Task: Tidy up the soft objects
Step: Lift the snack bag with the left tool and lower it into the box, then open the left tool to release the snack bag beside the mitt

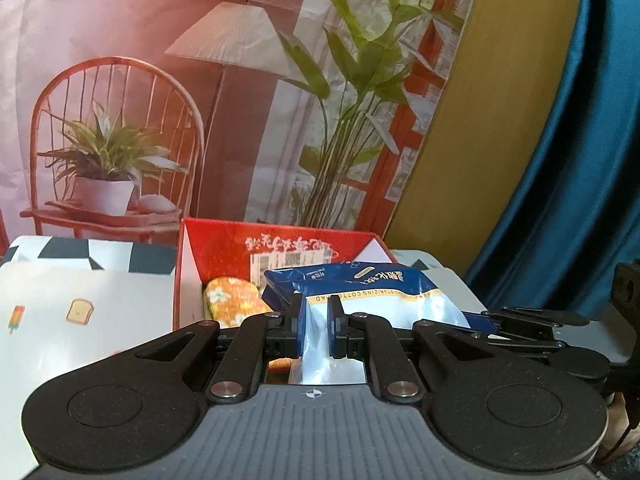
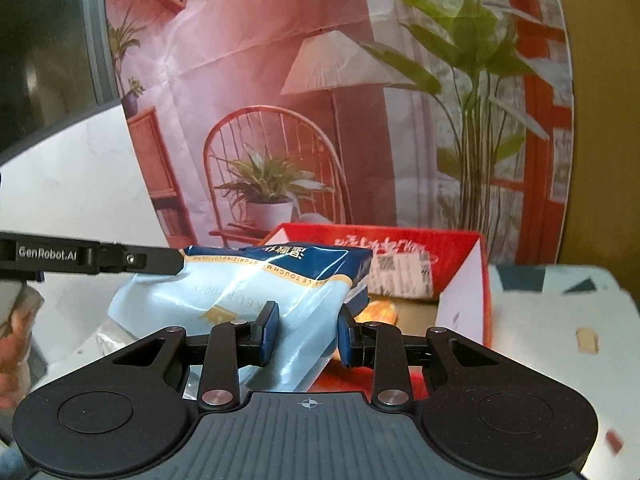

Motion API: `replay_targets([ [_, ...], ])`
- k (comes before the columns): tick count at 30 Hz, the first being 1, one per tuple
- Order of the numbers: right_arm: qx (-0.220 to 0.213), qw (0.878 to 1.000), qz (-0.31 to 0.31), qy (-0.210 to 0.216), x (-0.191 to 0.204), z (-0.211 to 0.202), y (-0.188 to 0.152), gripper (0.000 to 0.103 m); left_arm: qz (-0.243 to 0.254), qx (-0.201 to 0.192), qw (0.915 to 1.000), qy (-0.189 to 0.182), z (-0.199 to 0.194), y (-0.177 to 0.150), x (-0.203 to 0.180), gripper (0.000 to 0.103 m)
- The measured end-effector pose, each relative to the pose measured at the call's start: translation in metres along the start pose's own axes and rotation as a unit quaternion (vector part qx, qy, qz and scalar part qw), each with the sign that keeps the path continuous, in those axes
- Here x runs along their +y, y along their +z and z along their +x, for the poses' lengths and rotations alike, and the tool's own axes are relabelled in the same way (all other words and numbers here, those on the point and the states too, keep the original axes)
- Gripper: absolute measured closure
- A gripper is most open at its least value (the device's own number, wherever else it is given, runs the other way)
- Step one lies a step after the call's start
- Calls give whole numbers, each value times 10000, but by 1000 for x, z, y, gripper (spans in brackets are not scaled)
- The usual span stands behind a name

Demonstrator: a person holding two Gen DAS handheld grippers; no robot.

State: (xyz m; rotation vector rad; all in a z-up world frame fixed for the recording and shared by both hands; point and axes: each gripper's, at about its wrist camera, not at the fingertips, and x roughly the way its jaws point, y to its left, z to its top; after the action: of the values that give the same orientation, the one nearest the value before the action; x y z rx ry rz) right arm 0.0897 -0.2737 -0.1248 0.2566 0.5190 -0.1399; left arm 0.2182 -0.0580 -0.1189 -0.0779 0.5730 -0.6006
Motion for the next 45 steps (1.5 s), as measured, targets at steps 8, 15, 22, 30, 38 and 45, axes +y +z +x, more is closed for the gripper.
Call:
replay_targets([
  [8,146,9996,-160,-205,-30,50,27,75,94,81,9998,149,59,27,11,91],
  [15,500,9976,-241,-415,-57,107,37,75,-43,432,9986,293,120,30,26,91],
  [22,1036,9928,-62,-596,-74,153,32,75,-154,980,9943,391,166,23,41,91],
  [30,1623,9835,62,-793,-79,178,22,74,-56,1383,9895,419,187,16,45,90],
  [38,1910,9778,-103,-860,-72,176,20,60,126,1470,9885,346,179,14,41,56],
  [45,1806,9792,-193,-908,-64,157,20,45,347,1280,9905,364,152,20,30,44],
])
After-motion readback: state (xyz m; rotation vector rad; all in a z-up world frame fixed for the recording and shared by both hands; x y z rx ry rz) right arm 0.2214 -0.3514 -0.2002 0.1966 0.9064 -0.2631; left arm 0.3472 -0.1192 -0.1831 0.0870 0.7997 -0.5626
